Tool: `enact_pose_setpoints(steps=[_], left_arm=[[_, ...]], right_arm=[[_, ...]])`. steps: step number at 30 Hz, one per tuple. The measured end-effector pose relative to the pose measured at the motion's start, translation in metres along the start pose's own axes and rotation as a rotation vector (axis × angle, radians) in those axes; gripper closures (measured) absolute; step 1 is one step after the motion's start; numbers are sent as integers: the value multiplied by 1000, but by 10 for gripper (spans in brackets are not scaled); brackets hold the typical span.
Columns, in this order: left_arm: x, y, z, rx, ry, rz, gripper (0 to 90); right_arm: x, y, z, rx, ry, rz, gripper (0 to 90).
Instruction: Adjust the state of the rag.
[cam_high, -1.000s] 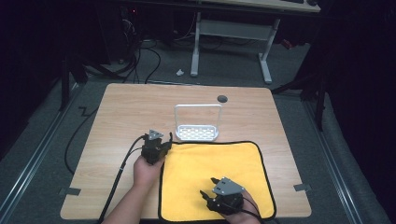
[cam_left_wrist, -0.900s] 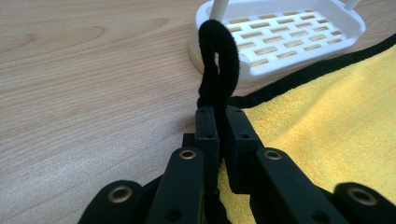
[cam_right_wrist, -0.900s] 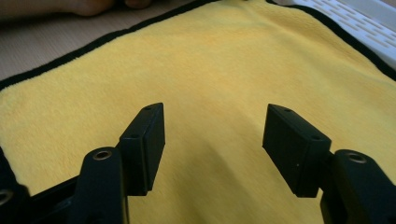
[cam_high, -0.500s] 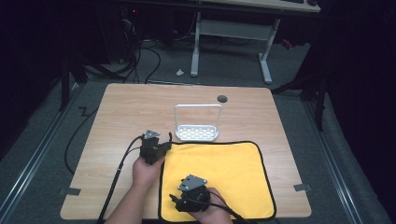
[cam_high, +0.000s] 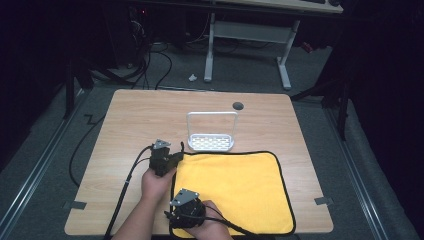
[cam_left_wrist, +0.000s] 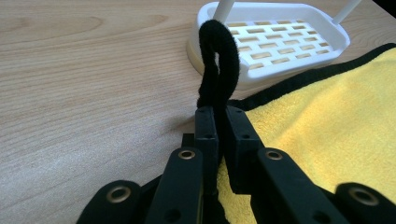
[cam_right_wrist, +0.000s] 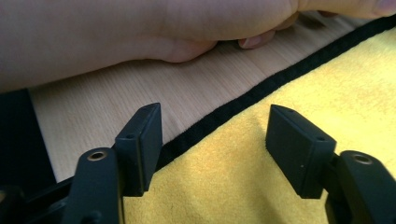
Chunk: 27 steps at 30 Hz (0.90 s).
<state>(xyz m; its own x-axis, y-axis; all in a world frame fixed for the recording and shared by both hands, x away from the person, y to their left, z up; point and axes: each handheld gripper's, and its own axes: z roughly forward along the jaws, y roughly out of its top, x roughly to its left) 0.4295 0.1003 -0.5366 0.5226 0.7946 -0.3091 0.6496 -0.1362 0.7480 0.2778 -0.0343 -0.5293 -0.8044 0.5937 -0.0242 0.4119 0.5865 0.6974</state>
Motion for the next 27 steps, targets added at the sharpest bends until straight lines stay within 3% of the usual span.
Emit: enact_pose_setpoints(steps=[6,10,12,21,27], left_arm=[[0,0,0,4,1,0,841],[1,0,0,6,-1,-3,841],[0,0,0,6,1,0,841],[2,0,-4,-38,-4,-11,846],[11,2,-17,-91,-36,-105,849]], right_arm=[[0,-3,-6,6,-17,-34,542],[-1,-4,-9,14,-36,-50,705],[-1,-6,-11,14,-69,-70,800],[-3,-2,-25,-50,-102,-87,838],[-1,7,-34,-120,-114,-77,837]])
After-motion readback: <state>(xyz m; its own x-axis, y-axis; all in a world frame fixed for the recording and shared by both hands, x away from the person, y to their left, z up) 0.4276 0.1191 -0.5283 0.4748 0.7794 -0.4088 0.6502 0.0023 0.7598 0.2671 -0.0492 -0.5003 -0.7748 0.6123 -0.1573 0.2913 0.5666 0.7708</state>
